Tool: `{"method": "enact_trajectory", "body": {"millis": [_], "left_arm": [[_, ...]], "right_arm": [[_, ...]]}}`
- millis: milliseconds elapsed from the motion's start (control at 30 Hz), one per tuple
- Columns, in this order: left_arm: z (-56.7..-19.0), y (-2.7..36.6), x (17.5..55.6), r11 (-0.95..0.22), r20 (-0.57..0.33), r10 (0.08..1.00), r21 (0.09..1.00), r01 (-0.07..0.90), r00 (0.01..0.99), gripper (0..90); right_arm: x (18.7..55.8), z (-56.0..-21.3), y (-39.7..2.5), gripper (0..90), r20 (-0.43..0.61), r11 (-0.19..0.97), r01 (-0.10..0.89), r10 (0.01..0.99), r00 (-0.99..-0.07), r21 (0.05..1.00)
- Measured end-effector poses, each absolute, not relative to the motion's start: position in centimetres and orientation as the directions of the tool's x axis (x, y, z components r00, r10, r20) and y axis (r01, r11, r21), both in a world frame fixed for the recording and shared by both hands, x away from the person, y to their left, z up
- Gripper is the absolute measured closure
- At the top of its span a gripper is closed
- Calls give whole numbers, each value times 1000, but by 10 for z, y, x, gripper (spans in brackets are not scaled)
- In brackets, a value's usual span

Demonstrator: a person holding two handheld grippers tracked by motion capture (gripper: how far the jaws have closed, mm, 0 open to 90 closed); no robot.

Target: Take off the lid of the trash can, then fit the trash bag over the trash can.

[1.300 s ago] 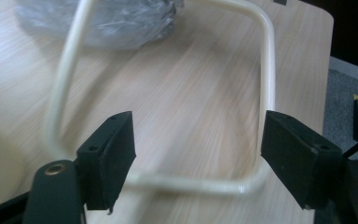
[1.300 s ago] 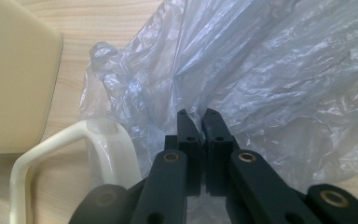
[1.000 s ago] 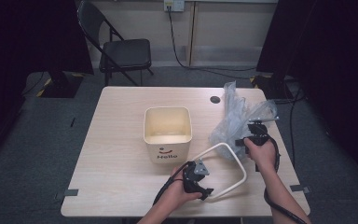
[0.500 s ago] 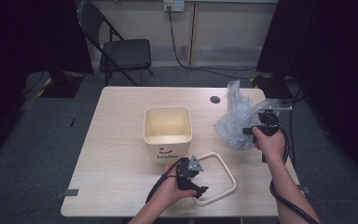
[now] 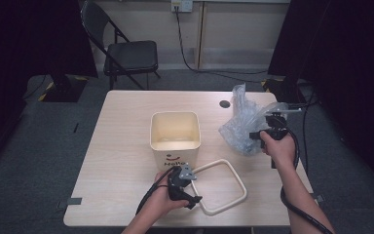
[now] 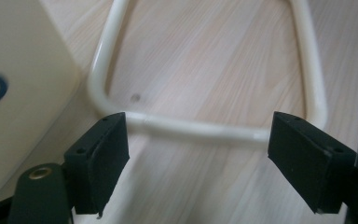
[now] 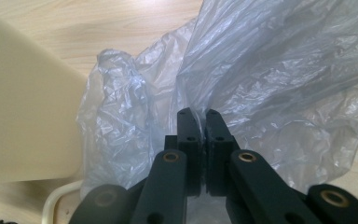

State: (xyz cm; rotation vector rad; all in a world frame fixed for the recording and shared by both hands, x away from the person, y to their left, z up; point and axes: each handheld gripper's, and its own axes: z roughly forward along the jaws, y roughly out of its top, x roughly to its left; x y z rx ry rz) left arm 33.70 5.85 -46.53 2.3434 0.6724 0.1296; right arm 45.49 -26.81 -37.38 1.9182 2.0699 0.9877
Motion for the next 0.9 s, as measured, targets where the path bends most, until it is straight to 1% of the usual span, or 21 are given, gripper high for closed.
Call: {"method": "enact_trajectory", "body": {"millis": [333,600,900], "left_arm": [[-464,93,336,-606,-95,542,644,467,835,198],[-462,112,338,-596,-95,572,635,492,815,197],[-456,134,341,-562,-101,608,646,517,788,194]], "right_arm": [[458,-369,-256,875,327,-22,830,924,-196,558],[457,-352,-241,875,327,-6,812,917,-228,583],[456,-336,-225,874,339,3,799,904,-259,602]]}}
